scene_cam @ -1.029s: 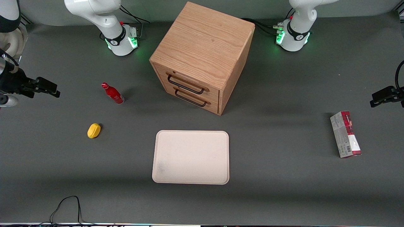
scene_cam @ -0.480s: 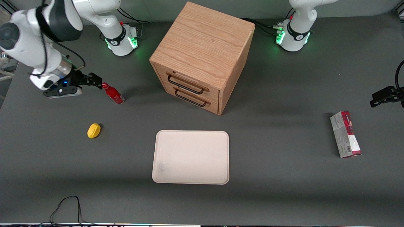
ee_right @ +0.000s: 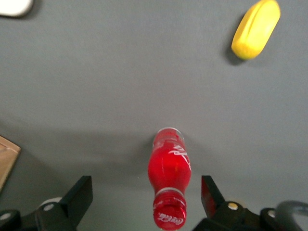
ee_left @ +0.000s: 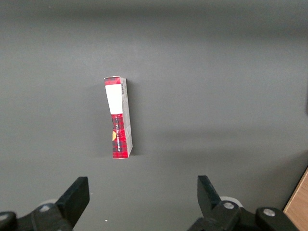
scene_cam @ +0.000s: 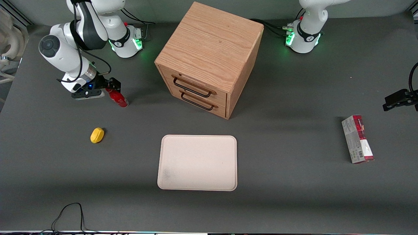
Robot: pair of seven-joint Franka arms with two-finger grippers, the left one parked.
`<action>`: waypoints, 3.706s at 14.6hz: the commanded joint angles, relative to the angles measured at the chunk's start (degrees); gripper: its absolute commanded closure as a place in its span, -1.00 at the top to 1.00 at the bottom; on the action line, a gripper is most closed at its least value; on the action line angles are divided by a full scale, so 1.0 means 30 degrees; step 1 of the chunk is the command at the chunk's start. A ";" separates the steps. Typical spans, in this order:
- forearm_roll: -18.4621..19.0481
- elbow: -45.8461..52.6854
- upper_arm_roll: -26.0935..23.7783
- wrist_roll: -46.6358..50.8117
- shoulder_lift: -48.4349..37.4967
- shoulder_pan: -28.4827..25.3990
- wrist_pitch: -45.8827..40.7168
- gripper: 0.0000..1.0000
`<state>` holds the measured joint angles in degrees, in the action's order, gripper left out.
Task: Place coke bottle on tray
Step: 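Close the right gripper around the bottle's cap end, then lift the bottle and carry it toward the cream tray, then lower the bottle upright onto the tray's edge and open the gripper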
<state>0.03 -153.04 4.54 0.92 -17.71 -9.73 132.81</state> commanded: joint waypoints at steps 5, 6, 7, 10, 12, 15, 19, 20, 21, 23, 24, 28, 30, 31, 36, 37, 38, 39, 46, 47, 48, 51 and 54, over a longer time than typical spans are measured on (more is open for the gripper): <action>0.1191 -0.1017 0.0273 -0.0101 -0.0571 0.0019 0.0377 0.99; 0.1191 -0.1017 0.0274 -0.0101 -0.0542 0.0019 0.0377 0.93; 0.1191 -0.1046 0.0274 -0.0130 -0.0513 0.0019 0.0377 0.67; 0.1191 -0.1017 0.0303 -0.0130 -0.0396 0.0078 0.0377 -0.50; 0.1191 -0.0988 0.0303 -0.0130 -0.0163 0.0136 0.0348 -1.00; 0.1191 -0.0871 0.0361 -0.0130 0.0014 0.0195 0.0348 -1.00; 0.1045 0.1259 0.0596 -0.0013 0.0334 0.0253 -0.1167 -1.00; 0.1016 0.2457 0.0596 -0.0013 0.0685 0.0254 -0.2161 -1.00; 0.1015 0.3571 0.0596 -0.0013 0.0949 0.0254 -0.3099 -1.00; 0.0957 0.6118 0.0596 -0.0071 0.1476 0.0429 -0.5032 -1.00; 0.0957 0.7669 0.0567 -0.0071 0.1943 0.0429 -0.6435 -1.00; 0.0898 1.6042 0.0333 -0.0101 0.5221 0.0429 -1.2442 -1.00; 0.0723 1.9999 0.0274 -0.0101 0.7007 0.0371 -1.4641 -1.00; 0.0722 2.2019 0.0071 -0.0101 0.8032 0.0313 -1.5667 -1.00; 0.1454 3.4000 -0.3998 0.1210 1.5760 0.1045 -1.9453 -1.00; 0.1484 3.5153 -0.4526 0.1972 1.6762 0.0958 -1.9341 -1.00; 0.1687 3.5600 -0.5053 0.2647 1.7352 0.0841 -1.8730 -1.00; 0.2211 3.5604 -0.5783 0.3378 1.7793 0.0608 -1.7680 -1.00; 0.6787 3.5517 -0.9863 0.8278 2.2686 -0.0655 -1.1582 -1.00; 0.6816 3.5458 -0.9863 0.8307 2.3270 -0.0655 -1.0909 -1.00; 0.6874 3.5371 -0.9834 0.8308 2.3856 -0.0684 -1.0177 -1.00; 0.7810 3.5253 -0.9834 0.8191 2.4740 -0.0713 -0.9408 -1.00; 0.8310 3.5019 -0.9804 0.8073 2.5150 -0.0684 -0.9000 -1.00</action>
<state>23.07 -50.15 -23.75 25.23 56.75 -11.65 105.42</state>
